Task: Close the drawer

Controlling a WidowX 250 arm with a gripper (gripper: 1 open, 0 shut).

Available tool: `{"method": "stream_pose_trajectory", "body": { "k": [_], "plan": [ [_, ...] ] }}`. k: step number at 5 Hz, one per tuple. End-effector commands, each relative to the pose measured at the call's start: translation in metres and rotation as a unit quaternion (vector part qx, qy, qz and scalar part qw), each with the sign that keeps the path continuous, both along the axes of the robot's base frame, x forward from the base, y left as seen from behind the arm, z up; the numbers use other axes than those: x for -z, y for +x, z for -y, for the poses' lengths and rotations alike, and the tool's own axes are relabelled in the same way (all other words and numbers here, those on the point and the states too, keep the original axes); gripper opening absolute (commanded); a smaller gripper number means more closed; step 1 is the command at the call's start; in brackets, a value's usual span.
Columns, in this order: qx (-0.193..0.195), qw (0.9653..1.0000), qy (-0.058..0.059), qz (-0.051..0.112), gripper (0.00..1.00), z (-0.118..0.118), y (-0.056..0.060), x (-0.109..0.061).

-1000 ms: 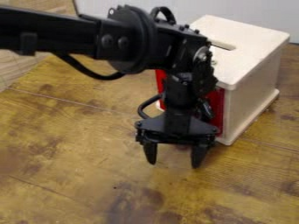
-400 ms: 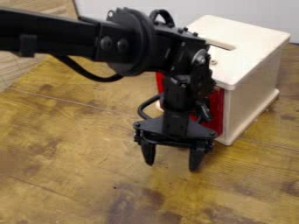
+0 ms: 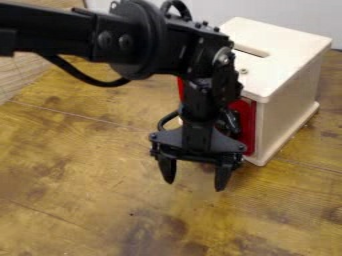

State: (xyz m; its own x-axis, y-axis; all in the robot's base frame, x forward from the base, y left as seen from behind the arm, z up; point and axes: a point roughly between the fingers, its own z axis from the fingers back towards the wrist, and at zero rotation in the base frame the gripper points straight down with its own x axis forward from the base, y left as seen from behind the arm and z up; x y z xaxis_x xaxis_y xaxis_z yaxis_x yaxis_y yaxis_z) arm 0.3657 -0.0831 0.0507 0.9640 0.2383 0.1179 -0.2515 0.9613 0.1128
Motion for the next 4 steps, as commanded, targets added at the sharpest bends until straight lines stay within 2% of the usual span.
{"method": "stream_pose_trajectory", "body": {
  "k": [1,2,3,4],
  "plan": [
    [0.01,0.9976,-0.016,0.066,1.0,-0.014,0.023,-0.044],
    [0.047,0.9955,-0.023,0.079,1.0,-0.005,0.021,-0.054],
    [0.084,0.9929,-0.027,0.081,1.0,0.008,0.017,-0.052],
    [0.093,0.9917,-0.027,0.084,1.0,0.006,0.011,-0.042]
  ]
}}
